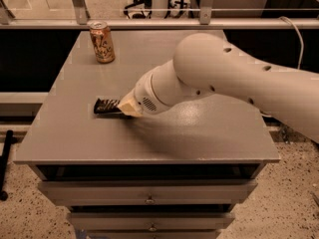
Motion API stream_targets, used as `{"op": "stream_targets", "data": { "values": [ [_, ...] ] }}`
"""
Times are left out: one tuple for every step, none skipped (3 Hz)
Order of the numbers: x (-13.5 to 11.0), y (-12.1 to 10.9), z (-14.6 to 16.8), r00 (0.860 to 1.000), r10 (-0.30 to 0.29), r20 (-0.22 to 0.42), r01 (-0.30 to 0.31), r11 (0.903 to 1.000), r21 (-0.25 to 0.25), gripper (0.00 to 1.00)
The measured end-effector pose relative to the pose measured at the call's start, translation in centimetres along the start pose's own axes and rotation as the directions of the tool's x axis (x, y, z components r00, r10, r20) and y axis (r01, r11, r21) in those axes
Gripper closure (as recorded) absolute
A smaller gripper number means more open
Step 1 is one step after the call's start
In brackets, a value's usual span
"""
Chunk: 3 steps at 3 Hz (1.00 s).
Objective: Move rxbar chocolate near orange can
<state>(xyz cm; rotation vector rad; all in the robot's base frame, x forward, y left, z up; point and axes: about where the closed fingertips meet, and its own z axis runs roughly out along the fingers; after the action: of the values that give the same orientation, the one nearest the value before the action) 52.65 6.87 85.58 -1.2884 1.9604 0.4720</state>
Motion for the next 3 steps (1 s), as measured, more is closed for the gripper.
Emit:
{"op": "stream_targets", "data": {
  "values": [
    [-1.3,-1.4,-1.1,1.000,-0.024,0.015,0.024,0.9994,0.024,1.00],
    [-3.5,-4.7,-3.2,0.998,-0.059,0.036,0.056,0.9958,0.073,1.00],
    [-3.5,-4.7,-3.2,0.998,-0.059,0.036,0.056,0.9957,0.073,1.00]
  ]
}}
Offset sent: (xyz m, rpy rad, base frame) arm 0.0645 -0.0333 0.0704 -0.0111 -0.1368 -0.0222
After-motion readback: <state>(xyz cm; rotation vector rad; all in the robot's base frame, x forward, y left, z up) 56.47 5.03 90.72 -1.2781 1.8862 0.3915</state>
